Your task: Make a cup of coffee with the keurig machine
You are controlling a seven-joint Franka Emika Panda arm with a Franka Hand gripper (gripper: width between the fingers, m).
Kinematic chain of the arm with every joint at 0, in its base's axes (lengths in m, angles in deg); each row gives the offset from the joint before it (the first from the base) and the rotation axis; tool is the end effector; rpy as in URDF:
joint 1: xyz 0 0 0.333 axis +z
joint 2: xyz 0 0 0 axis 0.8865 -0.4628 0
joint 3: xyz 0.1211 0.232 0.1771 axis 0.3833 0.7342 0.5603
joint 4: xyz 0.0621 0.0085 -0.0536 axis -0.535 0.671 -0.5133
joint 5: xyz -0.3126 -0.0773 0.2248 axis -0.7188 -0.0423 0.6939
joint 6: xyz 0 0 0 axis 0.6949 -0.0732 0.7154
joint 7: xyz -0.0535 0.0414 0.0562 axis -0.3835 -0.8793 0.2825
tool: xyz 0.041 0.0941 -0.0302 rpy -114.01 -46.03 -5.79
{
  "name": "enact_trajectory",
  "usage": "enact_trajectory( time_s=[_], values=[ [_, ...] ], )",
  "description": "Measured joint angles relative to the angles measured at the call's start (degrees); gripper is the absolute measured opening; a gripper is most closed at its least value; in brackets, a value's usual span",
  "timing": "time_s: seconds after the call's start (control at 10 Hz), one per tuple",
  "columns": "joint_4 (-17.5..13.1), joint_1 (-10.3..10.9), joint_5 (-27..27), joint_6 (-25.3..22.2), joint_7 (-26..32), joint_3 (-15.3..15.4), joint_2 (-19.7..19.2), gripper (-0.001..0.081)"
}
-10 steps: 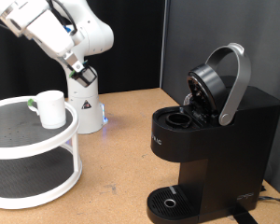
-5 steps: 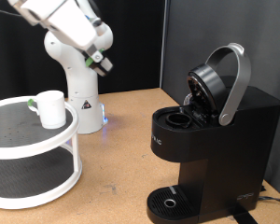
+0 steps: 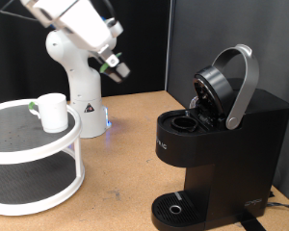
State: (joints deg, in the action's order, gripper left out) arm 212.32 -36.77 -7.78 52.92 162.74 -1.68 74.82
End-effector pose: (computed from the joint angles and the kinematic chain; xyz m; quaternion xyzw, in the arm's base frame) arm 0.4654 -0.1061 0.4946 -0.8577 -0.3849 -0.2245 0.2565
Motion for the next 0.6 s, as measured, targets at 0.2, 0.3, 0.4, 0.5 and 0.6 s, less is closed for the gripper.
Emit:
enact_trajectory(
  time_s=[0.2,0.3,0.4,0.5,0.6],
  values=[
    [0.2,0.4,1.4,1.2,-3.8,2.6,0.0,0.0474],
    [0.2,0.5,1.5,2.2,-5.6,4.0,0.0,0.0474],
    [0.4,0.6,1.4,2.8,-7.3,5.4,-0.2,0.0474],
    [0.4,0.6,1.2,2.9,-8.7,6.6,-0.4,0.0474],
    [0.6,0.6,1.2,3.2,-9.8,7.6,-0.7,0.0474]
  ],
)
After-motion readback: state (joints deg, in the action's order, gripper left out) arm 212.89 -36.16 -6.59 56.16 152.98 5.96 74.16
